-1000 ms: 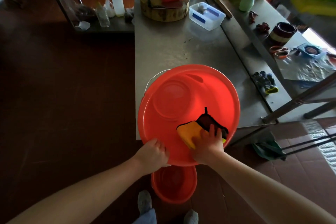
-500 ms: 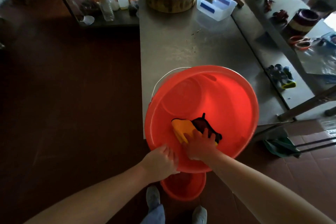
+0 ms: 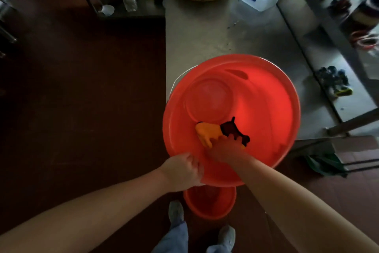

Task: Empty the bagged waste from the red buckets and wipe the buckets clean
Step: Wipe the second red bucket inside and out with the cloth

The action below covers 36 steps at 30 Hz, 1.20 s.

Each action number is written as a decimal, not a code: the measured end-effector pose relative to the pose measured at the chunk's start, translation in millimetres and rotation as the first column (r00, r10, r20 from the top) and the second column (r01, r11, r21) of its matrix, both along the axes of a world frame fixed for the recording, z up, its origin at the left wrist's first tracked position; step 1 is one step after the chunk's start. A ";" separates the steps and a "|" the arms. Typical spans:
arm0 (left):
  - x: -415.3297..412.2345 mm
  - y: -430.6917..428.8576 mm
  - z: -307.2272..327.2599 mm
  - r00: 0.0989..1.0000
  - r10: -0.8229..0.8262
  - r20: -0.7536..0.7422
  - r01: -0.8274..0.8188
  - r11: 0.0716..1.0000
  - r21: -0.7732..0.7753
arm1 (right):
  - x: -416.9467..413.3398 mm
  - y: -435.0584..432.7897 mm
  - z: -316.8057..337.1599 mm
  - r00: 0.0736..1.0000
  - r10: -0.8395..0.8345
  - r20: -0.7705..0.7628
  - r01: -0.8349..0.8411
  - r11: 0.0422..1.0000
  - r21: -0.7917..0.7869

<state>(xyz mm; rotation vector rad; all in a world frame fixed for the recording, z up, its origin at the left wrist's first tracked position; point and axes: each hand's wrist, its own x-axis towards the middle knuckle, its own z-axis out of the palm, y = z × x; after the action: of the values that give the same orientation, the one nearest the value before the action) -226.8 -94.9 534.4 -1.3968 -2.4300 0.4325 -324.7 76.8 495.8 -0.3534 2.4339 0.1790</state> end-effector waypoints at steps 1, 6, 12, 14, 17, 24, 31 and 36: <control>-1.2 -0.2 1.7 1.000 -0.007 0.008 0.007 1.000 -0.021 | 8.3 4.0 9.5 0.999 0.009 0.038 -0.009 1.000 -0.004; 3.9 1.6 8.9 0.999 -0.032 0.040 0.035 0.995 -0.088 | 63.0 35.3 46.8 0.993 0.005 0.118 -0.002 1.000 -0.023; -0.3 12.0 22.1 1.000 0.024 0.003 -0.024 0.999 -0.027 | 55.7 41.4 55.5 0.994 0.071 -0.087 -0.083 0.987 -0.140; -1.6 15.2 26.0 0.999 0.046 0.013 -0.046 0.999 -0.005 | 41.5 37.9 46.2 0.996 0.084 -0.024 -0.087 0.985 -0.149; 2.5 16.2 20.9 1.000 0.023 0.004 -0.023 1.000 -0.005 | 27.0 32.3 28.2 0.989 0.088 0.123 -0.079 0.994 -0.074; -1.7 10.3 5.4 1.000 -0.010 0.002 0.010 0.999 0.034 | -25.9 11.4 -11.5 0.998 0.016 0.063 -0.014 0.999 -0.038; -6.7 2.5 -4.7 0.998 0.027 0.050 -0.031 0.996 0.084 | -53.0 -11.7 -24.2 0.985 -0.086 0.148 0.099 0.992 -0.082; -15.4 -4.2 4.3 0.997 0.052 0.062 -0.055 0.998 0.035 | -42.3 -13.1 1.7 0.972 -0.012 0.234 -0.007 0.997 0.080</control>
<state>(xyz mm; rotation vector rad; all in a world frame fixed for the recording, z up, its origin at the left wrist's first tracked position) -242.2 -99.1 538.7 -1.3518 -2.5164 0.3606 -367.0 63.7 497.5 -0.3162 2.1876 0.2208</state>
